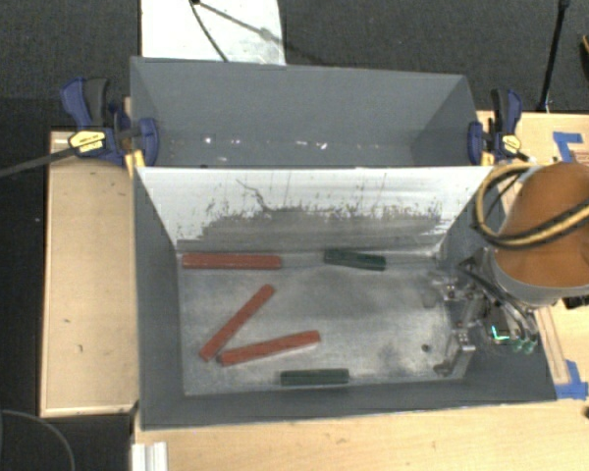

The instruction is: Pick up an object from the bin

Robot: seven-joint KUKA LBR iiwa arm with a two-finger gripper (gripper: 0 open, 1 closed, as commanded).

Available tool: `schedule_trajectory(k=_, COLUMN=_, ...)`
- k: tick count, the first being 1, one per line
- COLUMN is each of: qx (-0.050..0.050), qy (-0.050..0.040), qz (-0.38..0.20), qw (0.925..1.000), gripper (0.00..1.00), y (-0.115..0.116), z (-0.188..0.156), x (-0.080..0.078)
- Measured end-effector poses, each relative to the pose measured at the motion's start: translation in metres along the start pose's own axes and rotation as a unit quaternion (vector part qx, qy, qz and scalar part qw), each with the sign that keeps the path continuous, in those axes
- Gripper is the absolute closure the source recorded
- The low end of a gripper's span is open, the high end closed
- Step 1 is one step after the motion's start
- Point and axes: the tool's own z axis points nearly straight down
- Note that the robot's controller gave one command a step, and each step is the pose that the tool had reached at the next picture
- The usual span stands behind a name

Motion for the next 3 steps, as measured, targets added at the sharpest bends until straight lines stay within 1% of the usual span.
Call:
schedule_trajectory(k=1, qx=-0.001, qy=-0.0070, qz=-0.044, qw=0.9990, gripper=0.00, y=0.074, z=-0.017, x=-0.053)
schedule_trajectory(k=2, qx=-0.001, qy=-0.0017, qz=-0.105, qw=0.9945, gripper=0.00, y=0.157, z=0.051, x=-0.054)
schedule_trajectory(k=3, qx=0.000, qy=-0.0021, qz=-0.192, qw=0.9814, gripper=0.00, y=0.195, z=0.081, x=-0.045)
